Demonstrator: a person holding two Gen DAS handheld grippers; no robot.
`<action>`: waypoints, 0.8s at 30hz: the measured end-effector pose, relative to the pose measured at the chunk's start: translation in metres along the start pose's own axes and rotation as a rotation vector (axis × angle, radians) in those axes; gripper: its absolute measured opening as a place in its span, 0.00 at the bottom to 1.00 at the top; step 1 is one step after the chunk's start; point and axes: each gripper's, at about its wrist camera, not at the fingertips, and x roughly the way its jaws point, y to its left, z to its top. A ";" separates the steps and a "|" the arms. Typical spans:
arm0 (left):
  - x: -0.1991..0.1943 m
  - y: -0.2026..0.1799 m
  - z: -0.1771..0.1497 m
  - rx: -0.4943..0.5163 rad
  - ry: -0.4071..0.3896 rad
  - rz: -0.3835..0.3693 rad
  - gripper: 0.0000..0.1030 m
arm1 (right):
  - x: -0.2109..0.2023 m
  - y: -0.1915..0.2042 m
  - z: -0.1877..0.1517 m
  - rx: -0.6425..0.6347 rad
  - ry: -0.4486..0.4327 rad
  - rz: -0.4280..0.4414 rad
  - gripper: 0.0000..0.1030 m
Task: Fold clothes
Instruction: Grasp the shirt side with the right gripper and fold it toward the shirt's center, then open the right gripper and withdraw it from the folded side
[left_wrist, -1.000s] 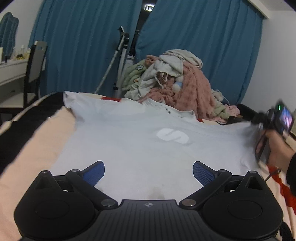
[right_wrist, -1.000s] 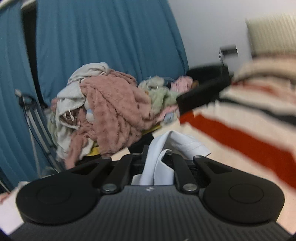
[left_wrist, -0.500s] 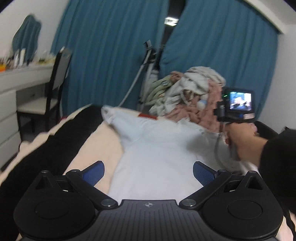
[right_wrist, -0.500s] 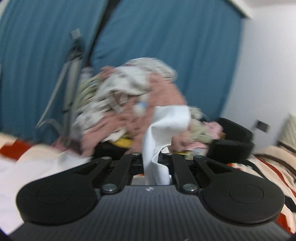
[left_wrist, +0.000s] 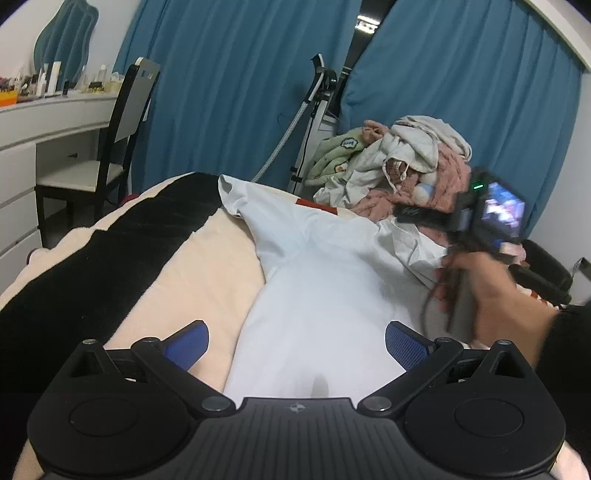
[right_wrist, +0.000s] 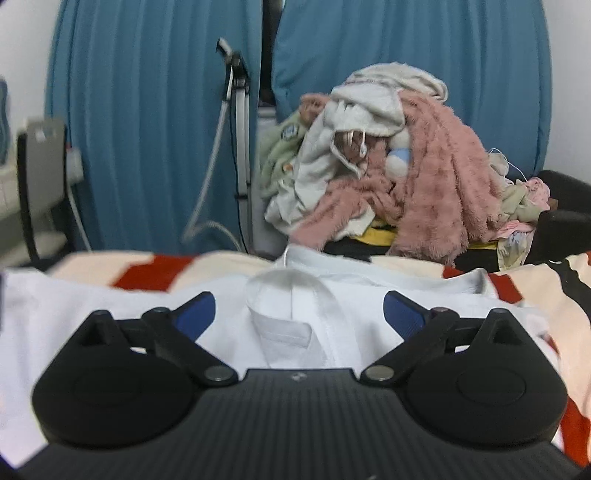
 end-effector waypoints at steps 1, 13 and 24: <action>-0.002 -0.002 0.000 0.010 -0.007 -0.002 1.00 | -0.013 -0.005 0.003 0.012 -0.010 0.007 0.96; -0.052 -0.036 -0.013 0.078 -0.027 -0.034 1.00 | -0.263 -0.079 -0.009 0.108 -0.070 0.055 0.96; -0.106 -0.101 -0.062 0.232 0.059 -0.186 0.99 | -0.419 -0.148 -0.104 0.227 -0.043 0.026 0.96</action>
